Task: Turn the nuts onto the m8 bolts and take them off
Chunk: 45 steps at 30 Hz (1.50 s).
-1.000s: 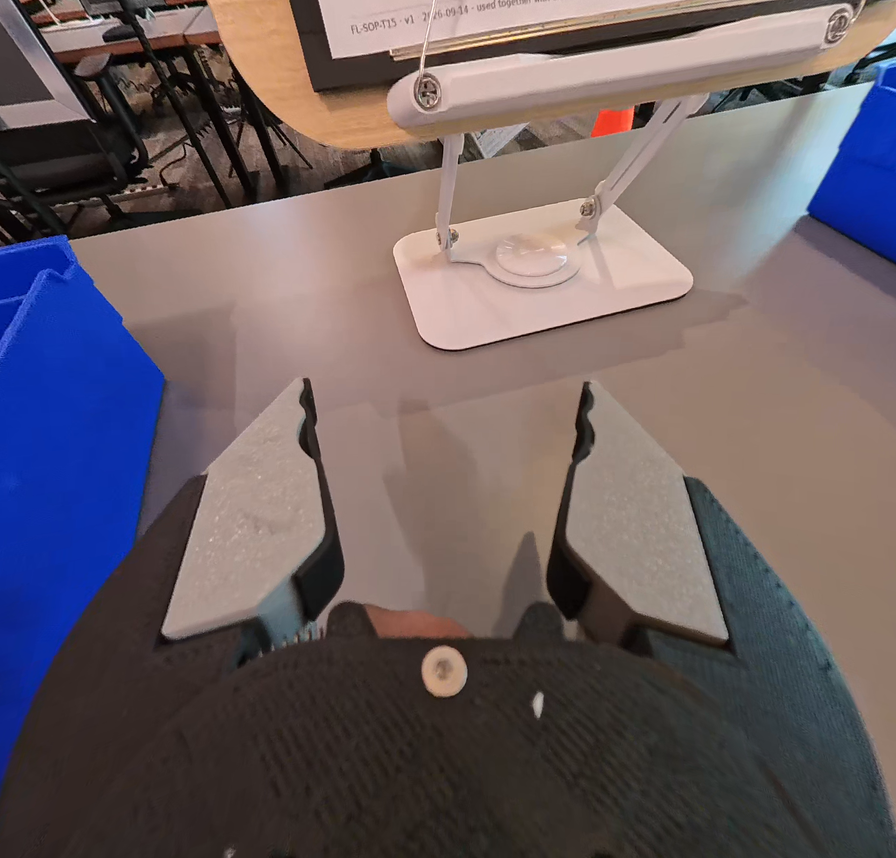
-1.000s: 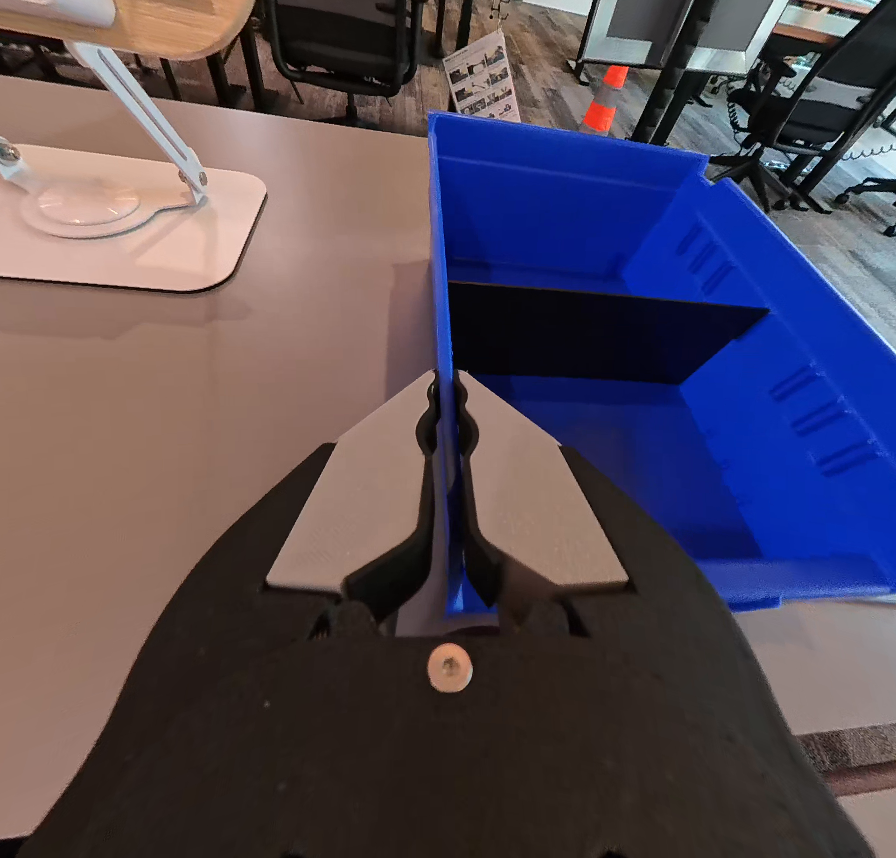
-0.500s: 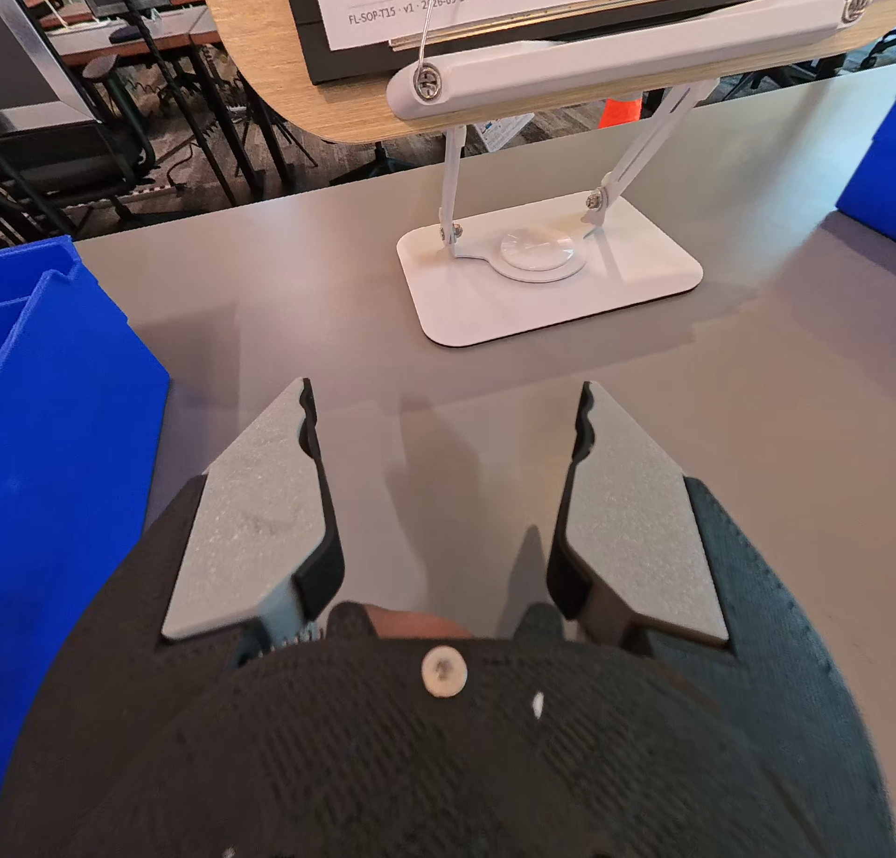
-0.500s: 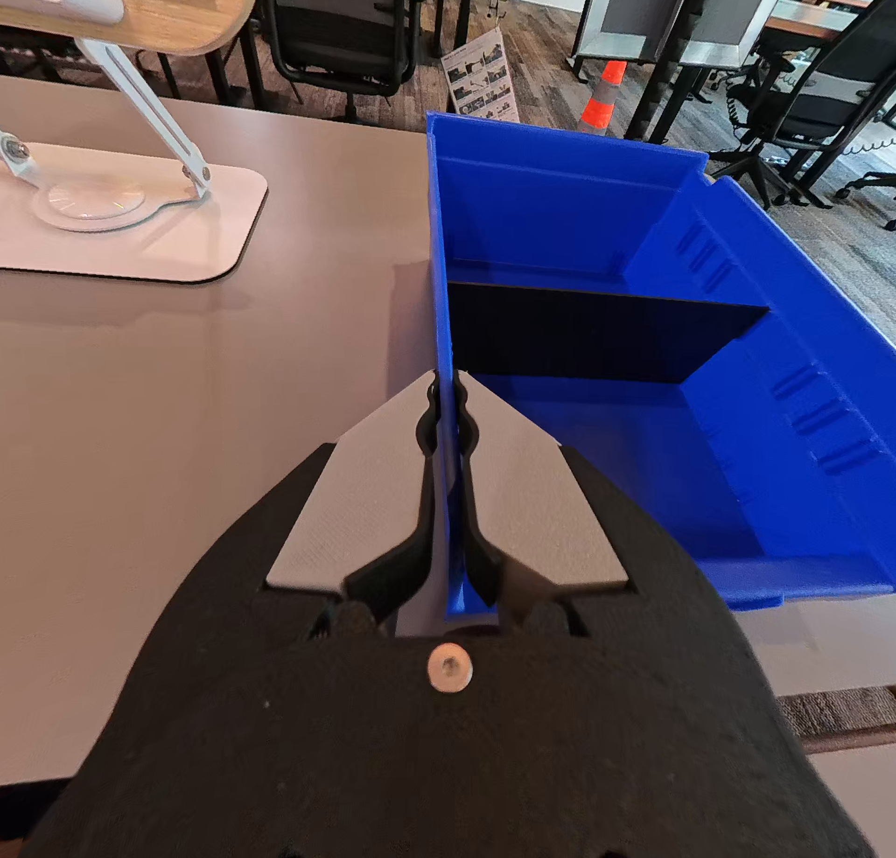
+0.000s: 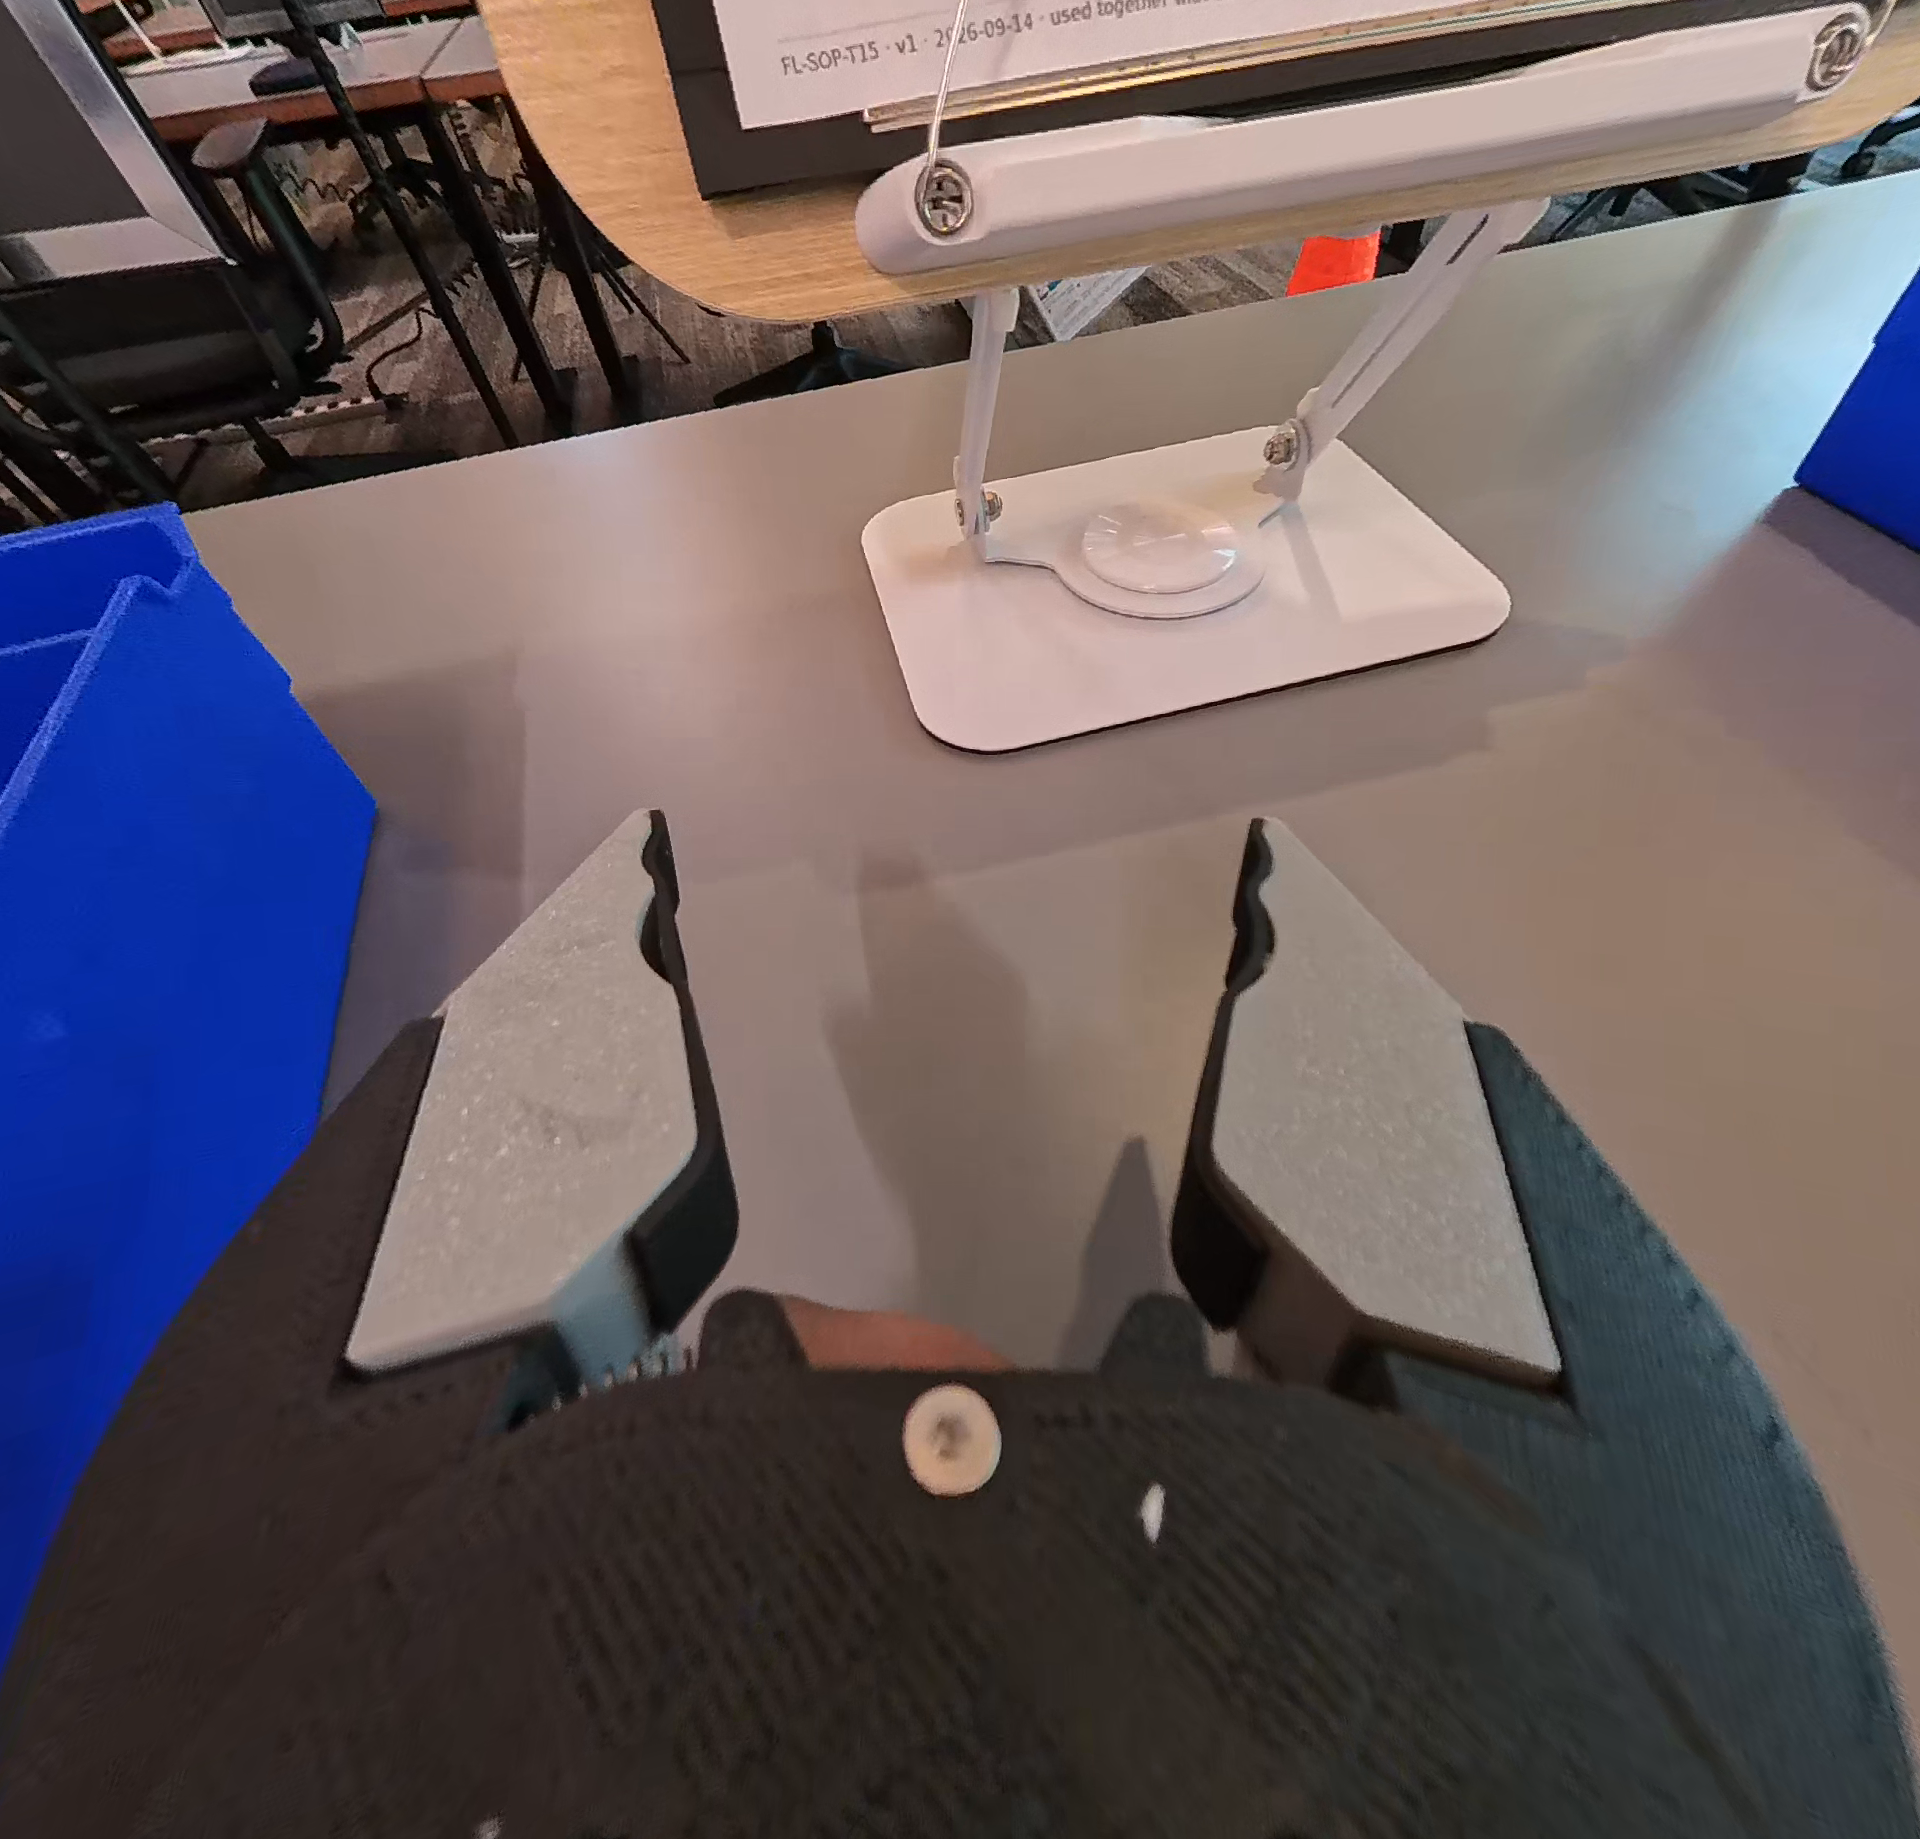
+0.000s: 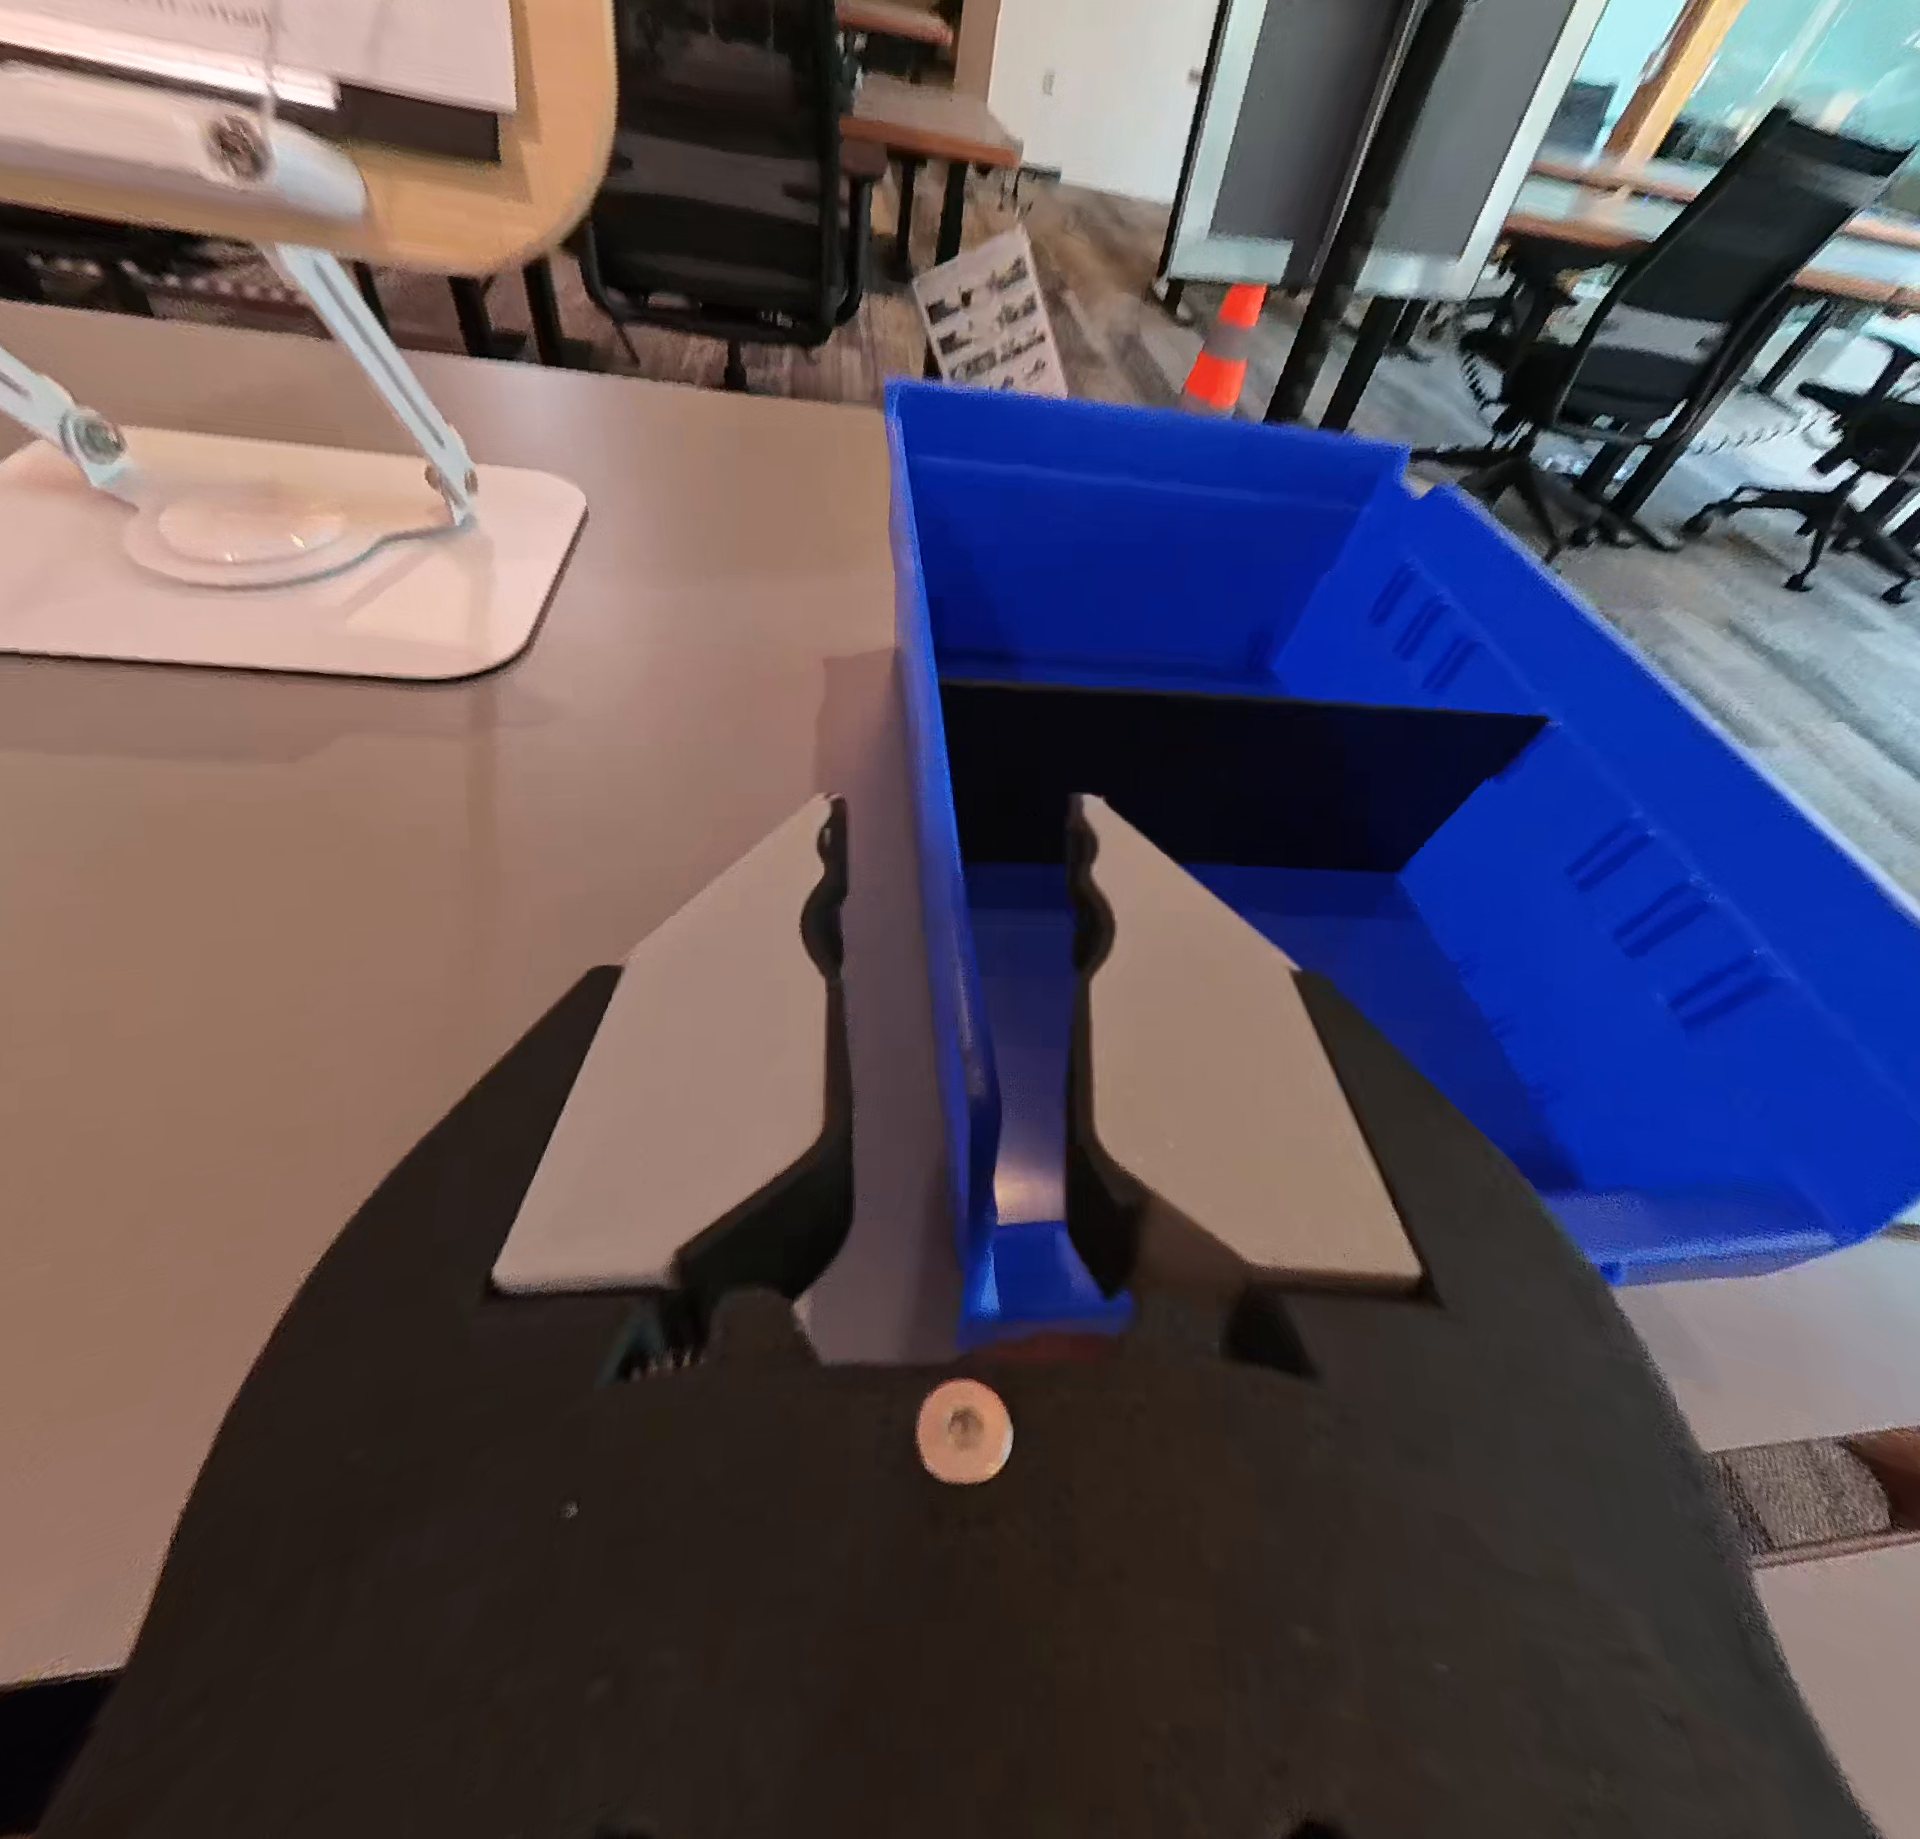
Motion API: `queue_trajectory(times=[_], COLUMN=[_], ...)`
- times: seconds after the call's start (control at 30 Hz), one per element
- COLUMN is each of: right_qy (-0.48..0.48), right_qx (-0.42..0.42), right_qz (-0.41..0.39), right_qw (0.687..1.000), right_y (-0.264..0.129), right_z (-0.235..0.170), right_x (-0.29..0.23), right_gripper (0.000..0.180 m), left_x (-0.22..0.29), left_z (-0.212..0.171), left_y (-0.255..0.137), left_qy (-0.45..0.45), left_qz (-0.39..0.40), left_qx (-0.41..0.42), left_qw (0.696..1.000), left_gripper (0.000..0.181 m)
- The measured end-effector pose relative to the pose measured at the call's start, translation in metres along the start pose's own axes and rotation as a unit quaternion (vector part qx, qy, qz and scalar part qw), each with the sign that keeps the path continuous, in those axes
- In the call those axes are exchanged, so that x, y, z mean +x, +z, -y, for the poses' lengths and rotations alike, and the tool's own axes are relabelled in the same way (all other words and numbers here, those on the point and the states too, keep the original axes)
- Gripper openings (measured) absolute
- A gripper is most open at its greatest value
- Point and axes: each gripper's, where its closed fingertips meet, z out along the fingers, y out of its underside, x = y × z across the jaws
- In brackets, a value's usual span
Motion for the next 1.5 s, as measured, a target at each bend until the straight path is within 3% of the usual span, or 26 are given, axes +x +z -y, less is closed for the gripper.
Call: queue_trajectory(times=[0.07, 0.2, 0.27, 0.37, 0.43, 0.6, 0.77, 1.13, 1.5], right_qy=[-0.004, -0.027, -0.024, -0.002, -0.001, -0.038, -0.157, -0.063, -0.062], right_qx=[0.037, 0.141, 0.163, 0.137, 0.122, 0.098, 0.090, 0.065, 0.081], right_qz=[0.003, 0.003, 0.045, 0.145, 0.199, 0.258, 0.208, 0.240, 0.214], right_qw=[0.999, 0.990, 0.985, 0.980, 0.972, 0.960, 0.961, 0.966, 0.972], right_y=[-0.009, -0.041, -0.044, -0.027, -0.014, 0.016, 0.023, 0.022, 0.026], right_z=[0.015, 0.066, 0.084, 0.093, 0.096, 0.065, 0.035, 0.021, 0.022], right_x=[-0.005, -0.028, -0.057, -0.109, -0.142, -0.198, -0.199, -0.199, -0.202], right_gripper=[0.054, 0.065, 0.070, 0.094, 0.100, 0.092, 0.088, 0.077, 0.072], left_x=[-0.001, 0.000, 0.001, 0.002, 0.002, 0.002, 0.004, 0.010, -0.011], left_z=[0.000, 0.003, 0.004, 0.003, 0.002, 0.001, 0.003, 0.038, 0.071], left_y=[0.000, -0.002, -0.002, -0.001, -0.001, 0.000, -0.002, -0.030, -0.071], left_qy=[-0.001, 0.000, 0.004, 0.010, 0.013, 0.018, 0.021, 0.002, -0.052], left_qz=[0.001, 0.004, 0.004, 0.006, 0.007, 0.010, 0.009, -0.012, -0.052], left_qx=[0.000, 0.007, 0.010, 0.009, 0.006, 0.007, 0.010, 0.066, 0.121], left_qw=[1.000, 1.000, 1.000, 1.000, 1.000, 1.000, 1.000, 0.998, 0.990], left_gripper=[0.106, 0.106, 0.106, 0.106, 0.106, 0.106, 0.106, 0.104, 0.103])
